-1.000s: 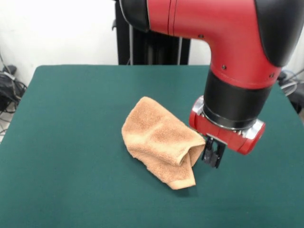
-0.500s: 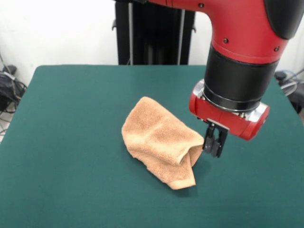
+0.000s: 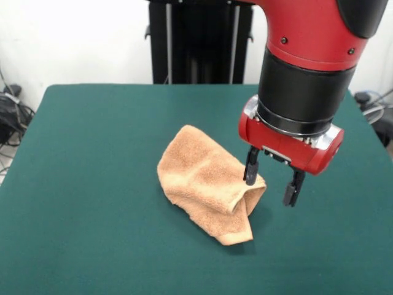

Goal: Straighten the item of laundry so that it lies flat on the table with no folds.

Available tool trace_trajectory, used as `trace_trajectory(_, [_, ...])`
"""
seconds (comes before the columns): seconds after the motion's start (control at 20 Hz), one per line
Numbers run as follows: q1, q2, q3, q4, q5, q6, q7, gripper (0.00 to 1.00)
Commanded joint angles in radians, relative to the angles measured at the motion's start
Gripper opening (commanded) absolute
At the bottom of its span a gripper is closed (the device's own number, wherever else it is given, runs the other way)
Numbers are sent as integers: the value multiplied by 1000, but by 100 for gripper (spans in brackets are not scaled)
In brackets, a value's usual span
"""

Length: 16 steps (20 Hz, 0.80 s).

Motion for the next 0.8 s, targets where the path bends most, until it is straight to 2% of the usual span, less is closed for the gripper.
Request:
trace_trajectory(0.05, [-19, 14, 39, 156, 1, 16, 184, 100])
trace_trajectory(0.8, [-29, 0, 43, 175, -6, 52, 152, 100])
